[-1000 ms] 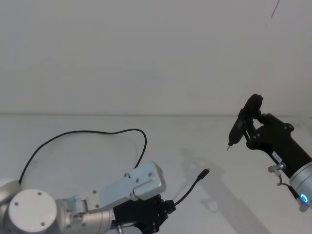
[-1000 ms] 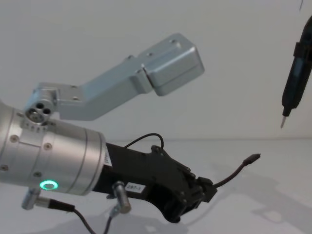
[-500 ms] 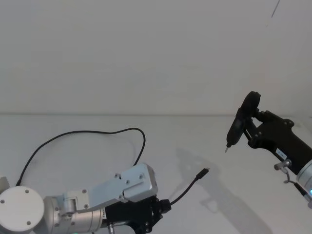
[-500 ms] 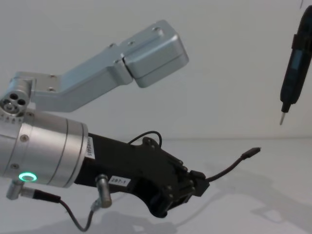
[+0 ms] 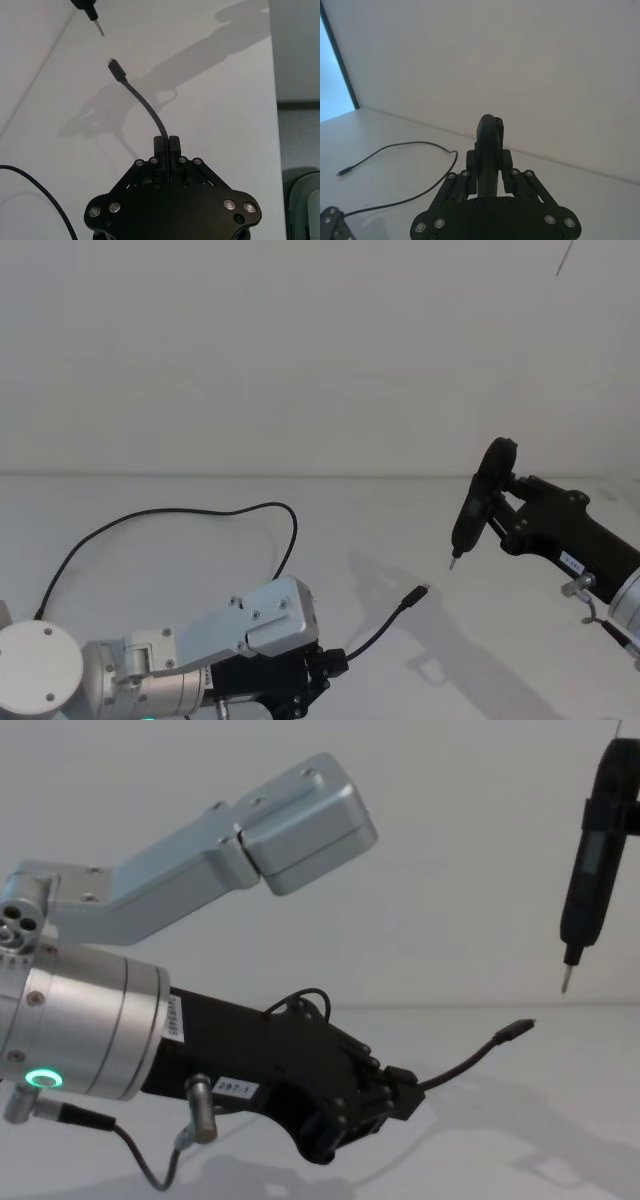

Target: Pick up the data cable with the one hand.

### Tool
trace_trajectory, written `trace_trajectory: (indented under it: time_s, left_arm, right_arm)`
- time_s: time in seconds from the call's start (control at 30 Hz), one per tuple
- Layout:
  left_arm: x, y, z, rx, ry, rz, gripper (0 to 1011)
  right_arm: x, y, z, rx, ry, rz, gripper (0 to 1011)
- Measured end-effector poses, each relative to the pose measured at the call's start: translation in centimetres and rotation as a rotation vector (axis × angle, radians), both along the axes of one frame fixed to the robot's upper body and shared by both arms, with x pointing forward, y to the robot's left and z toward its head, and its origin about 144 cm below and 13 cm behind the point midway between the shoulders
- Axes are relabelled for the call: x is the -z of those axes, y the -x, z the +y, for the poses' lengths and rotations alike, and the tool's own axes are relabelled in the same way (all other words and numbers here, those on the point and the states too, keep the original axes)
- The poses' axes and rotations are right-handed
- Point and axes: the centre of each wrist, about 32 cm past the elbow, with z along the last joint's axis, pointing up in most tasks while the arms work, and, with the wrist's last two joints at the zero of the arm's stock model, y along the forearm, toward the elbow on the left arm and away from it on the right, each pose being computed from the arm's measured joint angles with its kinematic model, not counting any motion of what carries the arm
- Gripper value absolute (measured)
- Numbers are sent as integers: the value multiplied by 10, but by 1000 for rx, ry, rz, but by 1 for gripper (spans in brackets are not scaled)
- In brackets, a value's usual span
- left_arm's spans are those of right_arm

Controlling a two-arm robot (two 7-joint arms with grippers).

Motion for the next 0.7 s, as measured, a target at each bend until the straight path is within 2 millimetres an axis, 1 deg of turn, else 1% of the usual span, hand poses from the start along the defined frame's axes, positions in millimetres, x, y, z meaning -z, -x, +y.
trace_trajectory:
  time_s: [0.43, 0.7]
  left_arm:
    - [-1, 0, 1, 5, -1, -4, 53]
    - [-1, 0, 1, 6, -1, -4, 53]
  right_arm:
    - [-4, -2, -2, -71, -4, 67, 279]
    - [-4, -4, -1, -84, -13, 85, 279]
